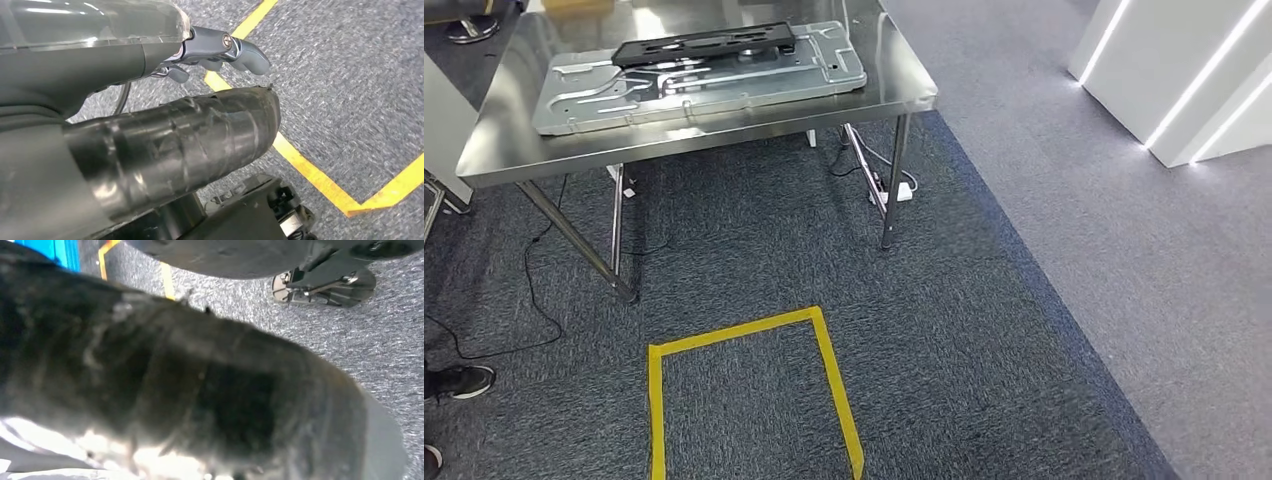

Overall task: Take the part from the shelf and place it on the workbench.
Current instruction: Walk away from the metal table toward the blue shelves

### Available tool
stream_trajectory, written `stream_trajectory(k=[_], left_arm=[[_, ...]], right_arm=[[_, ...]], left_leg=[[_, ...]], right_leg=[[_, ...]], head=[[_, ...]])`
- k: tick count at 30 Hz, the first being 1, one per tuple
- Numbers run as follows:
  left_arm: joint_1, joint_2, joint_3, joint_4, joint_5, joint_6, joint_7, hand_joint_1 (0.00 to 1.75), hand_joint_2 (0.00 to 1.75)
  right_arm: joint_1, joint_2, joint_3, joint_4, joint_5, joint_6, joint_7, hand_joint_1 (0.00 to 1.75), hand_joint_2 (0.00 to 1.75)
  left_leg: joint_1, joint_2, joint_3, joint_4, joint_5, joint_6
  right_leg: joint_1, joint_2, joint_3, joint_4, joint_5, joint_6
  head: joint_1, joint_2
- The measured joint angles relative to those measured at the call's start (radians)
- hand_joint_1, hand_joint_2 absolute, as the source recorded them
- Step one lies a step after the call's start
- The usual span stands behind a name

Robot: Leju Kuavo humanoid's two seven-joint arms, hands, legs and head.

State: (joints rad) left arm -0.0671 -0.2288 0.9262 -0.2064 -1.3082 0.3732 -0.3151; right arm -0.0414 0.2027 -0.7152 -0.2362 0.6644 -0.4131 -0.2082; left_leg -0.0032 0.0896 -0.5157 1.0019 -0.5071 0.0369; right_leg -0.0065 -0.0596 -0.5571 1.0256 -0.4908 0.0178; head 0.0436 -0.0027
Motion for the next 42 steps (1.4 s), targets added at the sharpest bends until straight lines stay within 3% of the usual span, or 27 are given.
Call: stream_trajectory(k=[2,4,5,7,8,9,10,11,13,14,15,17,19,20,22,24,25,26,28,30,31,33,35,37,39,40,42], left_arm=[[-0.001,-0.001,0.000,0.000,0.000,0.000,0.001,0.00,0.00],[-0.003,-0.002,0.000,0.000,-0.001,0.000,0.001,0.00,0.00],[-0.003,-0.002,0.000,0.000,-0.002,0.000,0.001,0.00,0.00],[-0.001,-0.003,0.000,0.000,-0.002,0.000,0.001,0.00,0.00],[0.002,-0.003,0.000,0.000,-0.002,0.000,0.002,0.00,0.00],[0.004,-0.003,0.000,0.000,-0.002,0.000,0.003,0.00,0.00],[0.006,-0.003,0.000,0.000,-0.002,0.001,0.006,0.00,0.00],[0.006,-0.003,0.000,0.000,-0.002,0.001,0.008,0.00,0.00],[0.007,-0.003,0.000,0.000,-0.002,0.002,0.011,0.00,0.00],[0.007,-0.003,0.000,0.000,-0.002,0.003,0.011,0.00,0.00],[0.007,-0.003,0.000,0.000,-0.003,0.004,0.011,0.00,0.00],[0.007,-0.003,0.000,0.000,-0.003,0.005,0.011,0.00,0.00],[0.007,-0.003,0.000,0.000,-0.003,0.007,0.006,0.00,0.00],[0.007,-0.004,0.000,0.000,-0.003,0.008,0.002,0.00,0.00],[0.008,-0.005,0.000,0.000,-0.003,0.009,-0.005,0.00,0.00],[0.009,-0.005,0.000,0.000,-0.003,0.010,-0.008,0.00,0.00],[0.009,-0.005,0.000,0.000,-0.003,0.010,-0.009,0.00,0.00],[0.008,-0.005,0.000,0.000,-0.003,0.010,-0.010,0.00,0.00],[0.007,-0.006,0.000,0.000,-0.002,0.010,-0.016,0.00,0.00],[0.005,-0.006,0.000,0.000,0.000,0.012,-0.025,0.00,0.00],[0.004,-0.006,0.000,0.000,0.000,0.012,-0.029,0.00,0.00],[0.001,-0.006,0.000,0.000,0.001,0.012,-0.032,0.00,0.00],[-0.001,-0.006,0.000,0.000,0.000,0.012,-0.032,0.00,0.00],[-0.001,-0.006,0.000,0.000,0.001,0.012,-0.032,0.00,0.00],[0.002,-0.006,0.000,0.000,0.003,0.010,-0.033,0.00,0.00],[0.004,-0.006,0.001,0.000,0.003,0.010,-0.033,0.00,0.00],[0.006,-0.006,0.001,0.000,0.004,0.010,-0.033,0.00,0.00]], right_arm=[[0.000,0.000,0.001,0.003,0.000,0.000,0.002,0.00,0.00],[0.001,0.000,0.001,0.007,0.000,0.000,0.003,0.00,0.00],[0.001,0.000,0.001,0.007,0.000,0.000,0.003,0.00,0.00],[-0.001,0.000,0.001,0.008,0.000,0.000,0.005,0.00,0.00],[-0.002,0.000,0.001,0.009,0.002,0.000,0.009,0.00,0.00],[-0.002,0.000,0.002,0.009,0.003,0.000,0.015,0.00,0.00],[-0.001,0.000,0.002,0.010,0.007,0.000,0.023,0.00,0.00],[-0.001,0.000,0.003,0.012,0.011,0.000,0.033,0.00,0.00],[0.000,0.002,0.006,0.014,0.017,0.000,0.049,0.00,0.00],[-0.001,0.003,0.007,0.015,0.019,0.000,0.054,0.00,0.00],[0.000,0.004,0.007,0.016,0.019,0.000,0.057,0.00,0.00],[0.003,0.005,0.008,0.017,0.021,0.002,0.060,0.00,0.00],[0.007,0.006,0.010,0.018,0.026,0.006,0.059,0.00,0.00],[0.008,0.006,0.011,0.018,0.029,0.008,0.057,0.00,0.00],[0.007,0.006,0.015,0.018,0.035,0.013,0.054,0.00,0.00],[0.006,0.005,0.019,0.018,0.037,0.020,0.053,0.00,0.00],[0.007,0.005,0.020,0.018,0.038,0.026,0.055,0.00,0.00],[0.008,0.005,0.021,0.018,0.039,0.033,0.060,0.00,0.00],[0.007,0.003,0.022,0.019,0.039,0.062,0.081,0.00,0.00],[0.005,0.003,0.022,0.019,0.037,0.109,0.112,0.00,0.00],[0.004,0.003,0.022,0.020,0.036,0.128,0.125,0.00,0.00],[0.006,0.003,0.022,0.021,0.037,0.149,0.143,0.00,0.00],[0.006,0.003,0.022,0.022,0.040,0.156,0.152,0.00,0.00],[0.004,0.003,0.022,0.022,0.045,0.159,0.155,0.00,0.00],[0.004,0.002,0.023,0.022,0.051,0.165,0.158,0.00,0.00],[0.004,0.002,0.023,0.022,0.053,0.167,0.160,0.00,0.00],[0.004,0.002,0.024,0.022,0.054,0.170,0.163,0.00,0.00]], left_leg=[[-0.001,0.014,0.003,0.002,-0.003,-0.010],[0.003,-0.008,-0.004,0.025,-0.026,-0.021],[0.006,-0.030,-0.020,0.062,-0.052,-0.026],[0.008,-0.069,-0.078,0.193,-0.120,-0.030],[0.008,-0.076,-0.106,0.255,-0.142,-0.030],[0.008,-0.079,-0.123,0.290,-0.146,-0.029],[0.008,-0.081,-0.122,0.285,-0.129,-0.027],[0.008,-0.085,-0.103,0.241,-0.095,-0.024],[0.008,-0.121,-0.045,0.107,-0.025,-0.014],[0.008,-0.140,-0.023,0.055,-0.006,-0.011],[0.007,-0.153,-0.012,0.025,0.000,-0.009],[0.006,-0.144,-0.007,0.010,0.001,-0.003],[0.008,-0.122,-0.002,-0.004,0.011,0.009],[0.010,-0.110,0.000,-0.011,0.016,0.016],[0.008,-0.085,-0.001,-0.015,0.018,0.022],[0.006,-0.057,-0.003,-0.014,0.017,0.023],[0.006,-0.044,-0.003,-0.014,0.016,0.022],[0.007,-0.032,-0.002,-0.012,0.014,0.020],[0.007,-0.013,0.001,-0.008,0.008,0.012],[0.003,0.003,0.003,0.000,0.000,-0.001],[0.001,0.010,0.004,0.002,-0.003,-0.007],[0.003,0.019,0.008,0.005,-0.008,-0.019],[0.009,-0.013,-0.005,0.042,-0.039,-0.029],[0.012,-0.061,-0.057,0.158,-0.105,-0.033],[0.012,-0.078,-0.117,0.281,-0.148,-0.031],[0.012,-0.081,-0.129,0.300,-0.141,-0.028],[0.011,-0.093,-0.097,0.219,-0.074,-0.017]], right_leg=[[0.002,0.018,-0.004,-0.003,0.003,-0.011],[0.000,0.035,-0.004,-0.008,0.007,-0.022],[-0.001,0.042,-0.004,-0.010,0.010,-0.028],[0.000,0.060,-0.007,-0.010,0.013,-0.035],[0.001,0.071,-0.008,-0.009,0.013,-0.037],[0.003,0.083,-0.008,-0.008,0.014,-0.037],[0.003,0.096,-0.008,-0.006,0.014,-0.038],[0.004,0.108,-0.008,-0.004,0.014,-0.037],[0.004,0.131,-0.009,0.000,0.014,-0.036],[0.004,0.142,-0.012,0.001,0.015,-0.033],[0.003,0.151,-0.016,0.003,0.017,-0.028],[0.000,0.169,-0.024,0.001,0.023,-0.015],[0.001,0.145,-0.031,0.014,0.013,-0.006],[0.003,0.121,-0.045,0.044,-0.008,-0.003],[0.001,0.079,-0.098,0.158,-0.074,0.003],[-0.004,0.072,-0.145,0.261,-0.111,0.009],[-0.008,0.069,-0.145,0.266,-0.103,0.013],[-0.011,0.064,-0.124,0.231,-0.077,0.016],[-0.014,0.030,-0.050,0.097,-0.020,0.017],[-0.010,0.002,-0.008,0.013,0.003,0.009],[-0.007,0.000,-0.007,0.005,0.000,0.002],[-0.006,0.020,-0.009,0.003,0.004,-0.009],[-0.008,0.037,-0.008,-0.002,0.008,-0.021],[-0.007,0.055,-0.009,-0.003,0.011,-0.030],[-0.002,0.079,-0.011,-0.002,0.013,-0.034],[0.000,0.092,-0.011,-0.002,0.013,-0.035],[0.003,0.118,-0.007,-0.002,0.013,-0.035]], head=[[-0.001,0.000],[-0.001,0.000],[0.000,0.000],[-0.001,0.000],[-0.001,0.000],[-0.001,0.000],[-0.001,0.000],[-0.001,0.000],[-0.001,0.000],[0.000,0.000],[0.000,0.000],[0.000,0.000],[0.000,0.000],[0.001,0.000],[0.002,0.000],[0.002,0.000],[0.002,0.000],[0.002,0.000],[0.002,0.000],[0.000,0.000],[0.000,0.000],[-0.001,0.000],[-0.001,0.000],[-0.002,0.000],[-0.002,0.000],[-0.002,0.000],[-0.002,0.000]])
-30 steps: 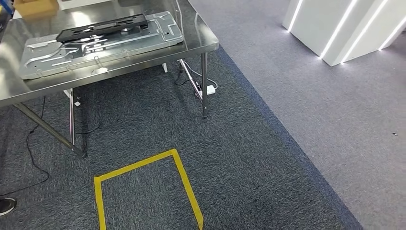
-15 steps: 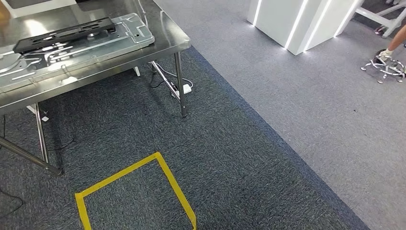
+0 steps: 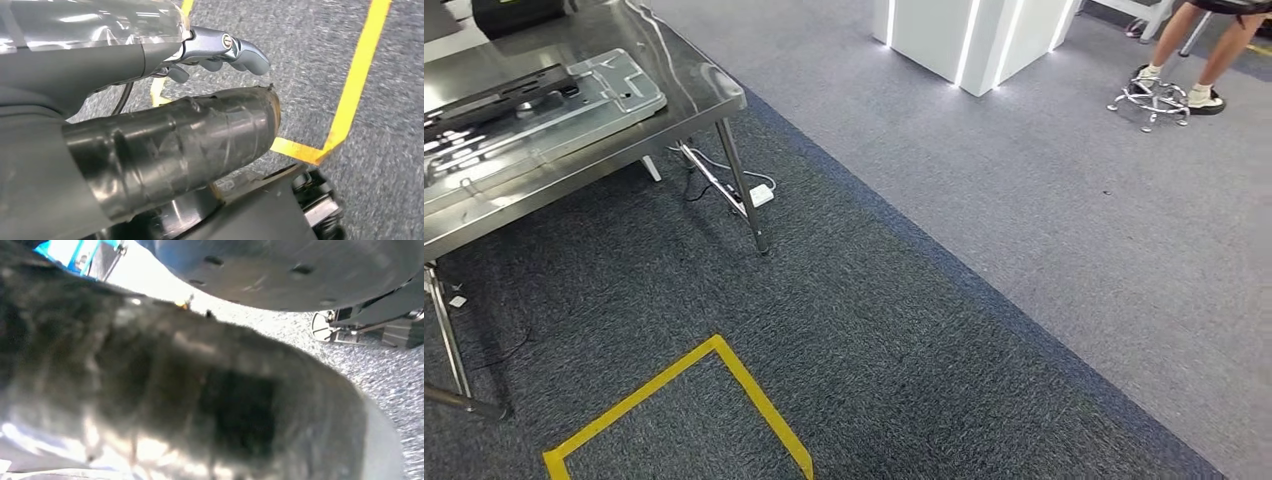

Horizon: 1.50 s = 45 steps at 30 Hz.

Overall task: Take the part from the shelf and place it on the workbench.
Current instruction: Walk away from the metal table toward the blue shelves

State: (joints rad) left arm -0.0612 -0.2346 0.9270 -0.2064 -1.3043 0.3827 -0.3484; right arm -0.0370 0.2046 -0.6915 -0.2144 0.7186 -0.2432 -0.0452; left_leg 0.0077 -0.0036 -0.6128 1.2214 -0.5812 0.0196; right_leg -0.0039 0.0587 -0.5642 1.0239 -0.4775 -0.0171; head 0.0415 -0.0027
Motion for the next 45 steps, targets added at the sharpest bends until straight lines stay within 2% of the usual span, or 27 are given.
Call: stream_trajectory(k=[2,4,6,8,10,12,13,14,17,19,21,22,24,25,27,28,29,31,32,33,35,37,39,41,43,44,45], left_arm=[[0.000,0.000,0.000,0.000,0.000,0.000,0.000,0.00,0.00],[-0.001,0.000,0.000,0.000,0.001,0.000,0.000,0.00,0.00],[-0.002,0.000,0.000,0.000,0.001,-0.001,0.000,0.00,0.00],[-0.002,0.000,0.001,0.000,0.002,-0.002,0.001,0.00,0.00],[-0.002,0.000,0.001,0.000,0.002,-0.003,0.001,0.00,0.00],[0.000,0.001,0.001,0.000,0.003,-0.003,0.001,0.00,0.00],[0.001,0.001,0.001,0.000,0.003,-0.003,0.001,0.00,0.00],[0.000,0.001,0.001,0.000,0.003,-0.003,0.001,0.00,0.00],[-0.002,0.001,0.002,0.000,0.003,-0.003,0.001,0.00,0.00],[-0.003,0.001,0.003,0.000,0.003,-0.003,0.002,0.00,0.00],[-0.007,0.001,0.004,0.000,0.004,-0.003,0.002,0.00,0.00],[-0.009,0.001,0.004,0.000,0.004,-0.003,0.002,0.00,0.00],[-0.011,0.001,0.004,0.000,0.004,-0.003,0.002,0.00,0.00],[-0.010,0.001,0.004,0.000,0.004,-0.003,0.001,0.00,0.00],[-0.006,0.000,0.005,0.000,0.005,-0.004,0.001,0.00,0.00],[-0.004,0.001,0.006,0.000,0.005,-0.004,0.002,0.00,0.00],[-0.003,0.001,0.007,0.000,0.006,-0.003,0.002,0.00,0.00],[-0.002,0.001,0.008,0.000,0.006,-0.003,0.003,0.00,0.00],[-0.003,0.002,0.009,0.000,0.006,-0.003,0.003,0.00,0.00],[-0.003,0.002,0.010,0.000,0.006,-0.003,0.003,0.00,0.00],[-0.003,0.002,0.012,0.000,0.006,-0.003,0.004,0.00,0.00],[-0.004,0.001,0.013,0.000,0.006,-0.003,0.006,0.00,0.00],[-0.005,0.001,0.014,0.000,0.007,-0.003,0.007,0.00,0.00],[-0.004,0.001,0.015,0.000,0.008,-0.003,0.008,0.00,0.00],[-0.002,0.001,0.017,0.000,0.011,-0.004,0.009,0.00,0.00],[-0.001,0.001,0.019,0.000,0.013,-0.004,0.009,0.00,0.00],[-0.002,0.001,0.020,0.000,0.013,-0.004,0.010,0.00,0.00]], right_arm=[[-0.001,0.000,0.000,0.000,0.002,0.001,0.001,0.00,0.00],[-0.003,0.000,0.001,0.000,0.005,0.001,0.002,0.00,0.00],[-0.003,0.000,0.001,0.000,0.008,0.002,0.002,0.00,0.00],[-0.003,-0.001,0.001,0.000,0.011,0.002,0.002,0.00,0.00],[-0.006,-0.003,0.001,0.000,0.013,0.002,0.002,0.00,0.00],[-0.007,-0.005,0.001,0.000,0.014,0.002,0.001,0.00,0.00],[-0.006,-0.006,0.001,0.000,0.014,0.002,0.001,0.00,0.00],[-0.006,-0.007,0.001,0.000,0.015,0.002,0.000,0.00,0.00],[-0.006,-0.011,0.001,0.000,0.017,0.002,0.000,0.00,0.00],[-0.008,-0.012,0.001,0.000,0.017,0.002,-0.001,0.00,0.00],[-0.006,-0.012,0.001,0.000,0.017,0.002,-0.002,0.00,0.00],[-0.006,-0.012,0.001,0.000,0.017,0.002,-0.002,0.00,0.00],[-0.006,-0.012,0.001,0.000,0.017,0.003,-0.003,0.00,0.00],[-0.007,-0.013,0.001,0.000,0.017,0.003,-0.003,0.00,0.00],[-0.009,-0.013,0.001,0.000,0.017,0.004,-0.005,0.00,0.00],[-0.008,-0.013,0.001,0.000,0.017,0.004,-0.006,0.00,0.00],[-0.008,-0.014,0.001,0.000,0.018,0.004,-0.007,0.00,0.00],[-0.007,-0.014,0.001,0.000,0.018,0.004,-0.008,0.00,0.00],[-0.008,-0.013,0.001,0.000,0.018,0.004,-0.009,0.00,0.00],[-0.008,-0.013,0.001,0.000,0.019,0.004,-0.009,0.00,0.00],[-0.008,-0.013,0.001,0.000,0.020,0.003,-0.009,0.00,0.00],[-0.005,-0.013,0.001,0.000,0.021,0.003,-0.010,0.00,0.00],[-0.003,-0.014,0.001,0.000,0.021,0.003,-0.011,0.00,0.00],[-0.004,-0.014,0.001,0.000,0.021,0.002,-0.012,0.00,0.00],[-0.005,-0.014,0.001,0.000,0.022,0.002,-0.013,0.00,0.00],[-0.004,-0.014,0.001,0.000,0.023,0.002,-0.013,0.00,0.00],[-0.003,-0.014,0.001,0.000,0.024,0.001,-0.013,0.00,0.00]], left_leg=[[-0.001,-0.048,0.056,-0.137,0.064,0.011],[-0.004,-0.080,0.080,-0.199,0.081,0.014],[-0.004,-0.062,0.084,-0.210,0.085,0.019],[0.000,-0.037,0.089,-0.224,0.095,0.030],[-0.001,-0.009,0.091,-0.232,0.100,0.038],[-0.003,0.021,0.089,-0.232,0.098,0.041],[-0.004,0.036,0.088,-0.232,0.097,0.040],[-0.004,0.048,0.089,-0.231,0.095,0.039],[-0.005,0.077,0.093,-0.223,0.085,0.027],[-0.010,0.092,0.096,-0.218,0.078,0.015],[-0.011,0.106,0.101,-0.217,0.074,0.004],[-0.008,0.098,0.102,-0.212,0.068,-0.002],[-0.002,0.058,0.082,-0.159,0.028,-0.012],[0.000,0.033,0.056,-0.100,-0.006,-0.015],[0.001,0.015,-0.008,0.037,-0.067,-0.017],[0.001,0.013,-0.029,0.078,-0.074,-0.016],[0.001,0.011,-0.032,0.080,-0.060,-0.014],[0.001,-0.002,0.011,-0.027,0.016,-0.007],[0.002,-0.025,0.041,-0.098,0.048,-0.002],[0.002,-0.045,0.064,-0.154,0.070,0.000],[0.001,-0.068,0.080,-0.197,0.078,0.003],[0.001,-0.050,0.082,-0.205,0.085,0.011],[0.005,-0.026,0.085,-0.217,0.093,0.024],[0.004,0.000,0.086,-0.221,0.095,0.033],[0.001,0.028,0.085,-0.220,0.093,0.035],[0.001,0.042,0.084,-0.219,0.092,0.035],[0.001,0.053,0.085,-0.217,0.090,0.034]], right_leg=[[0.000,0.023,0.000,0.002,0.001,0.002],[-0.002,0.043,-0.007,0.003,0.005,0.011],[-0.005,0.061,-0.014,0.001,0.010,0.023],[-0.002,0.032,-0.027,0.027,-0.010,0.031],[0.000,-0.021,-0.073,0.123,-0.068,0.037],[-0.005,-0.042,-0.129,0.241,-0.119,0.043],[-0.008,-0.047,-0.139,0.265,-0.120,0.046],[-0.011,-0.052,-0.128,0.248,-0.102,0.049],[-0.013,-0.101,-0.025,0.060,-0.018,0.049],[-0.007,-0.123,0.004,0.001,-0.006,0.039],[-0.004,-0.106,0.002,-0.001,-0.006,0.028],[-0.005,-0.098,0.003,-0.003,-0.004,0.023],[-0.009,-0.081,0.004,-0.008,0.000,0.011],[-0.010,-0.072,0.003,-0.009,0.001,0.007],[-0.007,-0.051,0.001,-0.008,0.002,0.002],[-0.006,-0.038,0.001,-0.006,0.002,0.002],[-0.006,-0.026,0.002,-0.004,0.001,0.002],[-0.006,0.001,0.003,-0.001,0.001,0.003],[-0.005,0.012,0.002,0.001,0.001,0.004],[-0.005,0.023,0.000,0.002,0.001,0.007],[-0.007,0.042,-0.007,0.004,0.004,0.018],[-0.009,0.055,-0.013,0.003,0.007,0.031],[-0.006,0.023,-0.029,0.037,-0.017,0.038],[-0.004,-0.028,-0.080,0.145,-0.079,0.042],[-0.006,-0.045,-0.133,0.258,-0.122,0.047],[-0.008,-0.049,-0.138,0.271,-0.117,0.048],[-0.010,-0.054,-0.123,0.243,-0.094,0.049]], head=[[0.000,0.000],[0.000,0.000],[0.000,0.000],[0.002,0.000],[0.004,0.000],[0.004,0.000],[0.004,0.000],[0.004,0.000],[0.004,0.000],[0.003,0.000],[0.002,0.000],[0.002,0.000],[0.002,0.000],[0.002,0.000],[0.002,0.000],[0.002,0.000],[0.002,0.000],[0.002,0.000],[0.002,0.000],[0.002,0.000],[0.002,0.000],[0.002,0.000],[0.004,0.000],[0.006,0.000],[0.006,0.000],[0.006,0.000],[0.006,0.000]])
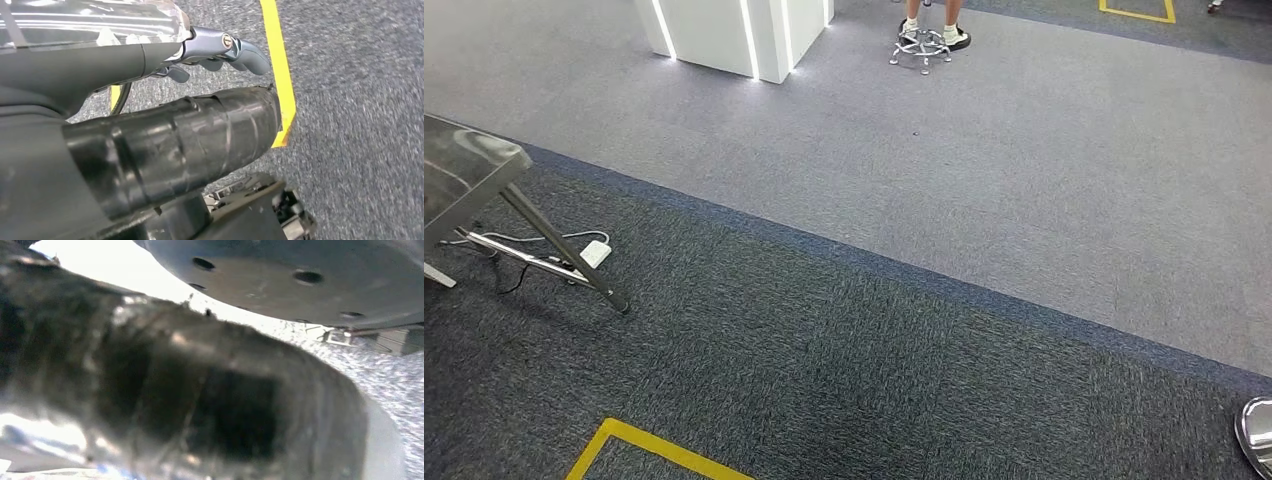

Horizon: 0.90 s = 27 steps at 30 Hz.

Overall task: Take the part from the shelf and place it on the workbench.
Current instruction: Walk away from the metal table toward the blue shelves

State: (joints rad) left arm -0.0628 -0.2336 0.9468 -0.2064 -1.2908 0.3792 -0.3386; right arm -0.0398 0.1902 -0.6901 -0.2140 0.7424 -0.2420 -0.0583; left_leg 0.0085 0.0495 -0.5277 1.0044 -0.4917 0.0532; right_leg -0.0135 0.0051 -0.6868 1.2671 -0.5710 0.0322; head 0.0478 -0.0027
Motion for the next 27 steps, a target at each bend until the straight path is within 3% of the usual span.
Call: stream_trajectory(k=[2,4,5,7,9,10,12,13,14,15,16,18,20,22,24,26,27], left_arm=[[-0.001,0.000,0.001,0.000,0.001,0.000,0.000,0.00,0.00],[-0.002,0.000,0.002,0.000,0.001,0.000,0.000,0.00,0.00],[-0.003,0.000,0.002,0.000,0.001,0.000,0.000,0.00,0.00],[-0.006,0.000,0.003,0.000,0.001,0.000,0.000,0.00,0.00],[-0.009,0.000,0.003,0.000,0.001,0.000,0.000,0.00,0.00],[-0.009,0.000,0.003,0.000,0.000,0.000,0.001,0.00,0.00],[-0.007,0.000,0.003,0.000,-0.008,-0.001,0.003,0.00,0.00],[-0.005,0.000,0.002,0.000,-0.014,-0.002,0.005,0.00,0.00],[-0.003,0.000,0.001,0.000,-0.022,-0.003,0.007,0.00,0.00],[-0.002,0.000,0.000,0.000,-0.028,-0.003,0.009,0.00,0.00],[-0.001,-0.001,-0.002,0.000,-0.033,-0.002,0.009,0.00,0.00],[-0.002,-0.001,-0.006,0.000,-0.042,0.000,0.009,0.00,0.00],[-0.002,-0.003,-0.010,0.000,-0.049,0.001,0.007,0.00,0.00],[-0.004,-0.006,-0.017,0.000,-0.055,0.002,0.008,0.00,0.00],[-0.006,-0.009,-0.023,0.000,-0.062,0.002,0.010,0.00,0.00],[-0.006,-0.011,-0.027,0.000,-0.068,0.003,0.010,0.00,0.00],[-0.005,-0.012,-0.028,0.000,-0.069,0.002,0.010,0.00,0.00]], right_arm=[[0.001,0.000,0.000,0.000,0.002,-0.001,0.000,0.00,0.00],[0.000,-0.001,0.000,0.000,0.003,-0.001,-0.001,0.00,0.00],[-0.001,-0.001,0.000,0.000,0.004,-0.001,-0.002,0.00,0.00],[0.001,-0.001,0.000,0.000,0.004,-0.001,-0.003,0.00,0.00],[0.003,0.000,0.000,0.000,0.004,0.000,-0.003,0.00,0.00],[0.002,0.000,0.000,0.000,0.004,0.000,-0.003,0.00,0.00],[0.001,0.000,0.000,0.000,-0.002,0.001,-0.006,0.00,0.00],[0.002,0.000,-0.001,0.000,-0.007,0.002,-0.007,0.00,0.00],[0.003,0.000,-0.002,0.000,-0.013,0.002,-0.008,0.00,0.00],[0.004,0.000,-0.003,0.000,-0.018,0.002,-0.009,0.00,0.00],[0.005,0.000,-0.004,0.000,-0.022,0.002,-0.010,0.00,0.00],[0.006,0.000,-0.007,0.000,-0.028,0.002,-0.008,0.00,0.00],[0.006,0.001,-0.010,0.000,-0.031,0.002,-0.007,0.00,0.00],[0.010,0.001,-0.014,0.000,-0.035,0.002,-0.008,0.00,0.00],[0.014,0.001,-0.021,0.000,-0.039,0.002,-0.012,0.00,0.00],[0.014,0.001,-0.027,0.000,-0.041,0.002,-0.015,0.00,0.00],[0.013,0.001,-0.029,0.000,-0.041,0.002,-0.016,0.00,0.00]], left_leg=[[0.000,0.019,0.003,0.004,-0.006,-0.006],[-0.004,0.034,0.007,0.009,-0.013,-0.017],[-0.006,0.040,0.010,0.009,-0.015,-0.022],[-0.007,0.051,0.015,0.008,-0.018,-0.033],[-0.003,0.027,0.009,0.033,-0.042,-0.044],[0.000,0.005,-0.009,0.075,-0.070,-0.048],[0.002,-0.032,-0.069,0.207,-0.138,-0.052],[0.003,-0.038,-0.098,0.267,-0.157,-0.052],[0.002,-0.040,-0.113,0.296,-0.157,-0.051],[0.002,-0.042,-0.110,0.283,-0.135,-0.049],[0.002,-0.048,-0.089,0.232,-0.098,-0.044],[0.002,-0.086,-0.031,0.092,-0.029,-0.032],[0.001,-0.115,-0.003,0.021,-0.009,-0.026],[-0.001,-0.104,0.001,0.012,-0.007,-0.022],[0.002,-0.081,0.007,-0.001,0.002,-0.010],[0.003,-0.055,0.008,-0.009,0.008,-0.001],[0.002,-0.041,0.007,-0.009,0.007,0.002]], right_leg=[[0.000,-0.028,0.072,-0.133,0.061,-0.002],[0.006,-0.052,0.119,-0.227,0.088,-0.010],[0.009,-0.054,0.123,-0.238,0.086,-0.015],[0.009,-0.038,0.122,-0.240,0.090,-0.025],[0.004,-0.022,0.124,-0.246,0.095,-0.037],[0.001,-0.014,0.124,-0.249,0.098,-0.042],[0.002,0.004,0.121,-0.249,0.101,-0.048],[0.004,0.015,0.119,-0.247,0.101,-0.049],[0.005,0.027,0.119,-0.246,0.101,-0.049],[0.006,0.040,0.119,-0.244,0.101,-0.049],[0.007,0.053,0.120,-0.243,0.101,-0.049],[0.008,0.077,0.120,-0.241,0.101,-0.047],[0.007,0.097,0.115,-0.240,0.104,-0.038],[0.005,0.114,0.109,-0.241,0.108,-0.025],[0.007,0.083,0.100,-0.224,0.093,-0.013],[0.008,0.029,0.060,-0.136,0.037,-0.005],[0.007,0.014,0.029,-0.071,0.004,0.000]], head=[[0.000,0.000],[0.000,0.000],[0.000,0.000],[-0.001,0.000],[-0.001,0.000],[-0.001,0.000],[-0.002,0.000],[-0.002,0.000],[-0.002,0.000],[-0.002,0.000],[-0.002,0.000],[-0.002,0.000],[-0.002,0.000],[-0.002,0.000],[-0.001,0.000],[0.000,0.000],[0.000,0.000]])
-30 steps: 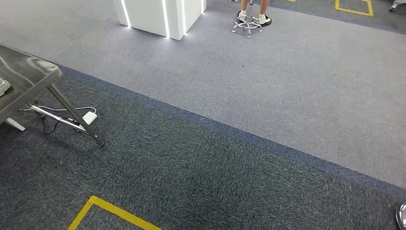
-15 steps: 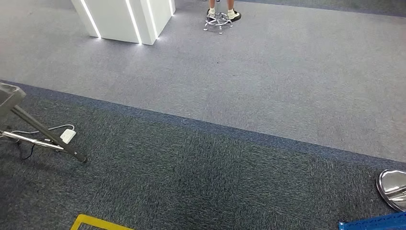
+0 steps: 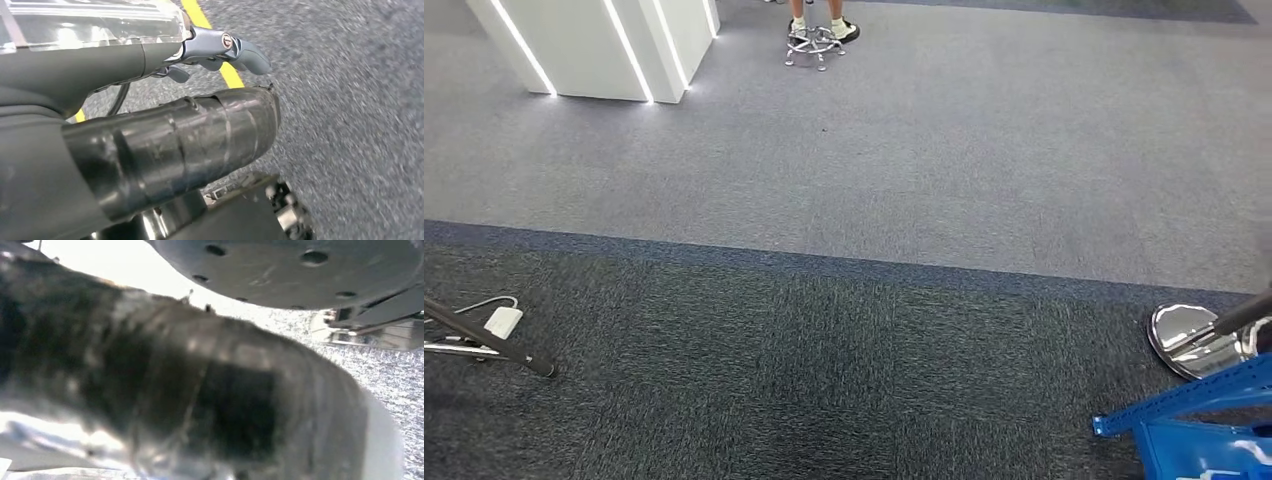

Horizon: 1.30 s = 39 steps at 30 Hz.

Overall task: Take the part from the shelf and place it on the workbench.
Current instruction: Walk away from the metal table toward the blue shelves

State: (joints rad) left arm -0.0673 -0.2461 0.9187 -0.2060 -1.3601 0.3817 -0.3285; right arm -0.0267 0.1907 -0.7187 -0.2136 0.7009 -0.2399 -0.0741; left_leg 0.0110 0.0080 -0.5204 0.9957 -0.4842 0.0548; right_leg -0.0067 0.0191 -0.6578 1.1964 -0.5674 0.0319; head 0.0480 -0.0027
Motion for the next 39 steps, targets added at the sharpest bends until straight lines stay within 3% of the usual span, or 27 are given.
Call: stream_trajectory(k=[2,3,5,7,9,11,13,15,17,18,19,20,22,24,26,28,30,32,33,34,36,38,39], left_arm=[[0.003,-0.001,-0.002,0.000,-0.002,0.000,0.000,0.00,0.00],[0.002,-0.001,-0.004,0.000,-0.002,0.000,0.000,0.00,0.00],[0.001,-0.003,-0.007,0.000,-0.002,-0.001,-0.001,0.00,0.00],[-0.001,-0.004,-0.008,0.000,0.001,-0.003,-0.003,0.00,0.00],[-0.003,-0.004,-0.008,0.000,0.007,-0.005,-0.005,0.00,0.00],[-0.007,-0.004,-0.008,0.000,0.015,-0.008,-0.008,0.00,0.00],[-0.008,-0.003,-0.007,0.000,0.022,-0.010,-0.012,0.00,0.00],[-0.007,-0.003,-0.006,0.000,0.025,-0.011,-0.014,0.00,0.00],[-0.003,-0.002,-0.005,0.000,0.025,-0.011,-0.015,0.00,0.00],[-0.001,-0.001,-0.004,0.000,0.026,-0.011,-0.015,0.00,0.00],[0.000,-0.001,-0.004,0.000,0.027,-0.011,-0.016,0.00,0.00],[0.000,0.000,-0.003,0.000,0.028,-0.011,-0.017,0.00,0.00],[0.000,0.001,0.000,0.000,0.034,-0.011,-0.019,0.00,0.00],[-0.001,0.003,0.005,0.000,0.043,-0.012,-0.021,0.00,0.00],[-0.003,0.004,0.009,0.000,0.052,-0.012,-0.023,0.00,0.00],[-0.003,0.007,0.011,0.000,0.058,-0.013,-0.025,0.00,0.00],[-0.002,0.009,0.016,0.000,0.063,-0.014,-0.027,0.00,0.00],[0.002,0.010,0.022,0.000,0.066,-0.014,-0.026,0.00,0.00],[0.003,0.011,0.025,0.000,0.067,-0.014,-0.025,0.00,0.00],[0.004,0.011,0.027,0.000,0.068,-0.014,-0.023,0.00,0.00],[0.003,0.011,0.030,0.000,0.068,-0.014,-0.021,0.00,0.00],[0.003,0.012,0.032,0.000,0.069,-0.013,-0.020,0.00,0.00],[0.002,0.012,0.032,0.000,0.069,-0.012,-0.020,0.00,0.00]], right_arm=[[0.000,0.000,-0.002,0.000,0.000,0.000,-0.001,0.00,0.00],[0.000,0.000,-0.004,0.000,0.001,0.000,-0.001,0.00,0.00],[0.002,-0.002,-0.006,0.000,0.004,0.000,0.000,0.00,0.00],[0.001,-0.003,-0.007,0.000,0.010,0.001,0.000,0.00,0.00],[0.000,-0.003,-0.007,0.000,0.018,0.003,0.000,0.00,0.00],[0.000,-0.003,-0.007,0.000,0.027,0.006,-0.001,0.00,0.00],[-0.002,-0.002,-0.007,0.000,0.034,0.007,-0.003,0.00,0.00],[-0.006,-0.002,-0.007,0.000,0.036,0.008,-0.004,0.00,0.00],[-0.008,-0.002,-0.007,0.000,0.037,0.010,-0.004,0.00,0.00],[-0.008,-0.002,-0.006,0.000,0.038,0.011,-0.004,0.00,0.00],[-0.008,-0.002,-0.006,0.000,0.038,0.012,-0.005,0.00,0.00],[-0.008,-0.002,-0.006,0.000,0.040,0.013,-0.005,0.00,0.00],[-0.009,-0.001,-0.006,0.000,0.046,0.014,-0.007,0.00,0.00],[-0.012,0.001,-0.004,0.000,0.054,0.015,-0.007,0.00,0.00],[-0.011,0.001,-0.003,0.000,0.061,0.014,-0.004,0.00,0.00],[-0.011,0.002,-0.001,0.000,0.067,0.014,0.000,0.00,0.00],[-0.014,0.002,0.002,0.000,0.072,0.013,0.002,0.00,0.00],[-0.016,0.002,0.003,0.000,0.074,0.013,0.002,0.00,0.00],[-0.017,0.002,0.004,0.000,0.075,0.013,0.002,0.00,0.00],[-0.016,0.002,0.004,0.000,0.076,0.013,0.002,0.00,0.00],[-0.015,0.001,0.004,0.000,0.078,0.013,0.002,0.00,0.00],[-0.017,0.000,0.004,0.000,0.080,0.014,0.002,0.00,0.00],[-0.018,0.000,0.005,0.000,0.082,0.015,0.002,0.00,0.00]], left_leg=[[-0.001,0.029,-0.001,0.001,-0.002,0.000],[-0.001,0.042,0.000,0.002,-0.004,-0.001],[0.000,0.063,0.004,0.005,-0.010,-0.007],[-0.003,0.079,0.008,0.011,-0.019,-0.018],[-0.007,0.093,0.011,0.014,-0.025,-0.031],[-0.005,0.101,0.018,0.014,-0.030,-0.043],[-0.001,0.064,0.007,0.050,-0.060,-0.052],[0.001,0.014,-0.044,0.164,-0.124,-0.057],[0.001,0.002,-0.105,0.285,-0.167,-0.057],[0.001,0.001,-0.116,0.302,-0.159,-0.055],[0.001,-0.002,-0.109,0.278,-0.130,-0.051],[0.001,-0.010,-0.086,0.219,-0.089,-0.046],[0.001,-0.052,-0.032,0.085,-0.027,-0.036],[-0.001,-0.079,-0.010,0.026,-0.014,-0.032],[-0.001,-0.063,-0.007,0.017,-0.010,-0.028],[0.004,-0.040,-0.001,0.004,0.000,-0.017],[0.006,-0.012,0.001,-0.004,0.006,-0.009],[0.005,0.017,0.000,-0.004,0.004,-0.008],[0.005,0.031,0.000,-0.003,0.002,-0.008],[0.005,0.043,0.001,-0.002,0.000,-0.010],[0.005,0.063,0.006,0.002,-0.006,-0.017],[0.000,0.079,0.008,0.008,-0.016,-0.030],[-0.003,0.087,0.010,0.010,-0.020,-0.037]], right_leg=[[-0.006,-0.008,-0.046,0.098,-0.033,0.008],[-0.009,-0.011,-0.043,0.095,-0.020,0.011],[-0.014,-0.032,0.018,-0.017,0.045,0.015],[-0.011,-0.067,0.079,-0.135,0.087,0.007],[-0.004,-0.076,0.090,-0.163,0.088,-0.008],[-0.006,-0.058,0.088,-0.166,0.091,-0.021],[-0.011,-0.040,0.089,-0.172,0.096,-0.034],[-0.012,-0.021,0.086,-0.174,0.100,-0.043],[-0.007,0.002,0.083,-0.173,0.101,-0.046],[-0.006,0.015,0.084,-0.172,0.101,-0.047],[-0.004,0.029,0.085,-0.171,0.101,-0.047],[-0.003,0.042,0.086,-0.170,0.101,-0.047],[-0.002,0.065,0.086,-0.168,0.102,-0.044],[-0.004,0.085,0.080,-0.166,0.105,-0.035],[-0.006,0.101,0.074,-0.169,0.109,-0.021],[-0.004,0.068,0.061,-0.144,0.091,-0.013],[-0.004,0.012,0.014,-0.046,0.032,-0.006],[-0.009,-0.006,-0.043,0.075,-0.019,0.002],[-0.011,-0.009,-0.054,0.099,-0.020,0.006],[-0.014,-0.013,-0.045,0.084,-0.001,0.009],[-0.017,-0.042,0.022,-0.040,0.064,0.011],[-0.011,-0.081,0.076,-0.145,0.097,0.001],[-0.008,-0.090,0.083,-0.164,0.098,-0.006]], head=[[0.000,0.000],[0.000,0.000],[0.000,0.000],[0.000,0.000],[-0.001,0.000],[-0.001,0.000],[-0.002,0.000],[-0.002,0.000],[-0.003,0.000],[-0.003,0.000],[-0.003,0.000],[-0.003,0.000],[-0.002,0.000],[-0.002,0.000],[-0.003,0.000],[0.000,0.000],[0.004,0.000],[0.005,0.000],[0.005,0.000],[0.005,0.000],[0.005,0.000],[0.004,0.000],[0.003,0.000]])
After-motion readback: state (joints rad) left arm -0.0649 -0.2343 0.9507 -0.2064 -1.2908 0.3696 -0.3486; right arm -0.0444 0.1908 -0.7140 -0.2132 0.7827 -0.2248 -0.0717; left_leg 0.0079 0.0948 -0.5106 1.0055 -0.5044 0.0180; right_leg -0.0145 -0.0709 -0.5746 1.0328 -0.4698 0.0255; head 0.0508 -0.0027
